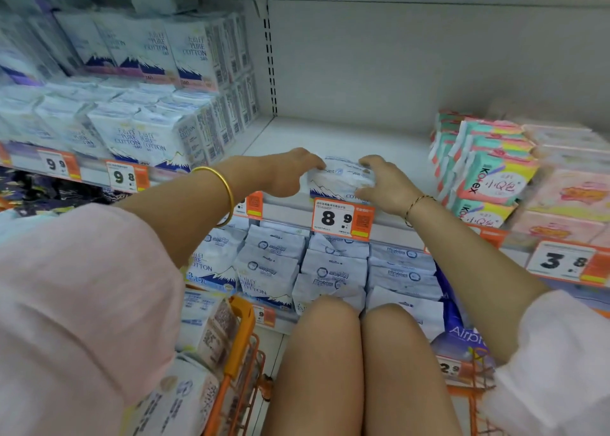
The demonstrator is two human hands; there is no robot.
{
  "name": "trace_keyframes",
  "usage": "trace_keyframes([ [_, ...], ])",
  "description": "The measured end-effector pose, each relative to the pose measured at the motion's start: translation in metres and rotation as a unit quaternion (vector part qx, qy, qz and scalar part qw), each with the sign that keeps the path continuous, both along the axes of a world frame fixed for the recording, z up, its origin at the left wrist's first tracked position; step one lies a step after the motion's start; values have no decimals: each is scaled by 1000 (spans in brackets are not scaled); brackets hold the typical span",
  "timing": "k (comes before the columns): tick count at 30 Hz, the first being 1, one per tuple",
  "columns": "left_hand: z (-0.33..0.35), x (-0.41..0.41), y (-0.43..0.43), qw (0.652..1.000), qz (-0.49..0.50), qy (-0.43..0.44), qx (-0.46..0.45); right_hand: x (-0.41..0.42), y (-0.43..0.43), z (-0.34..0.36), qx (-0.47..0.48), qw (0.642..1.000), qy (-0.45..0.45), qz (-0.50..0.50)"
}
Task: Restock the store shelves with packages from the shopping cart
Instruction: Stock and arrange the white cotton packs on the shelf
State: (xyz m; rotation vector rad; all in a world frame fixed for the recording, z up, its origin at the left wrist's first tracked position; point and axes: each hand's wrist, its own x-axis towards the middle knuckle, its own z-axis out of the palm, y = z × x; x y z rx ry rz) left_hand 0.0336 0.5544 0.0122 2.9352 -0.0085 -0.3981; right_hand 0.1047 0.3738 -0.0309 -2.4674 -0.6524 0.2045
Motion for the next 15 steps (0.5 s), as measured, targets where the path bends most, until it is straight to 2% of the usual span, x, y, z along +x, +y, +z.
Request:
trace_keyframes([
  [3, 9, -8, 3, 1000, 5, 16, 11, -9, 1, 7, -26, 999, -32, -14],
  [7, 38, -36, 12, 997, 13, 51, 57, -35, 6, 16, 57, 987, -145, -49],
  [10, 58, -71, 26, 987, 59, 91, 121, -67, 18, 17, 88, 982, -165, 15],
  [15, 71, -138, 54, 961, 187, 133, 154, -126, 55, 14, 104, 979, -112, 133],
])
